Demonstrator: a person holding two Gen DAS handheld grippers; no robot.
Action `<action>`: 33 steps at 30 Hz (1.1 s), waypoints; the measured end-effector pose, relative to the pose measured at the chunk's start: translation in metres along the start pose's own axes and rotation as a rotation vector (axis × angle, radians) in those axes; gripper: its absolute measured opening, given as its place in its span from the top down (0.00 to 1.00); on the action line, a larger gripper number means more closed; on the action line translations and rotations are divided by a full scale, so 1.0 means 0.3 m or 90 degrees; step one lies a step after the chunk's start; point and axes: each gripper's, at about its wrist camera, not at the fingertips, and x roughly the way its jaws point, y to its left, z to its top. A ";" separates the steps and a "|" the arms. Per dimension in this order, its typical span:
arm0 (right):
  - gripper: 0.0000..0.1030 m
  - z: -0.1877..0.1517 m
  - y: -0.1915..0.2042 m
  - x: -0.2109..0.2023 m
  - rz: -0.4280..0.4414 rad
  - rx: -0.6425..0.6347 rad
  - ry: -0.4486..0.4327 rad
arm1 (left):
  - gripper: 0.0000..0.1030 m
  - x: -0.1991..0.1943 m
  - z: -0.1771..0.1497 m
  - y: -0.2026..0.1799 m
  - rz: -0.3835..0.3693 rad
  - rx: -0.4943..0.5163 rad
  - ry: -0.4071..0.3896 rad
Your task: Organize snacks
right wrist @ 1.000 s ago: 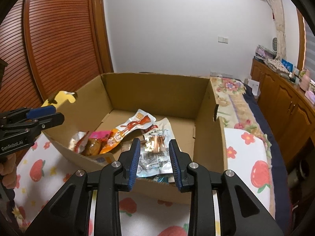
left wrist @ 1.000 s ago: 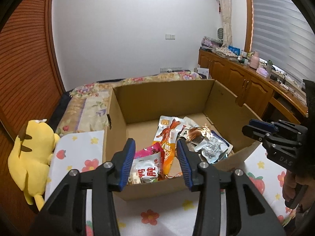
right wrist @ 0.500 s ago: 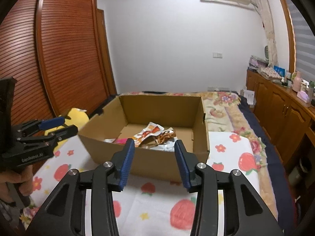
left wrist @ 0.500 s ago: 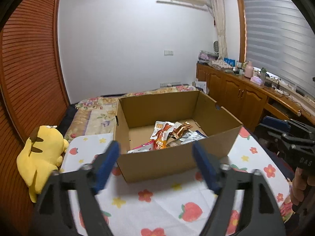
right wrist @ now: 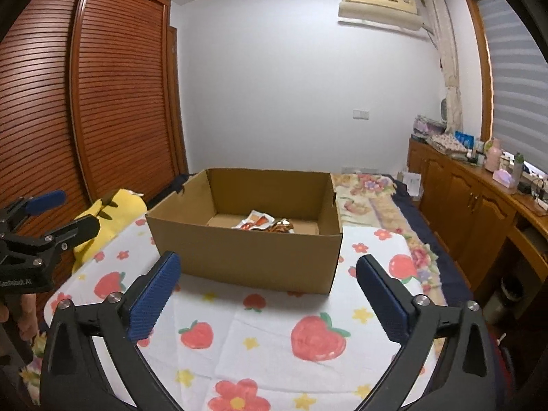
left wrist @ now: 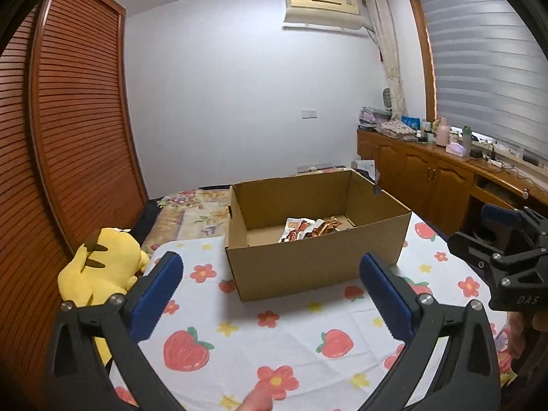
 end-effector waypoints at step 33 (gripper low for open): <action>0.00 -0.140 0.044 -0.199 -0.049 0.022 -0.028 | 0.00 -0.162 -0.223 0.048 0.054 -0.040 0.020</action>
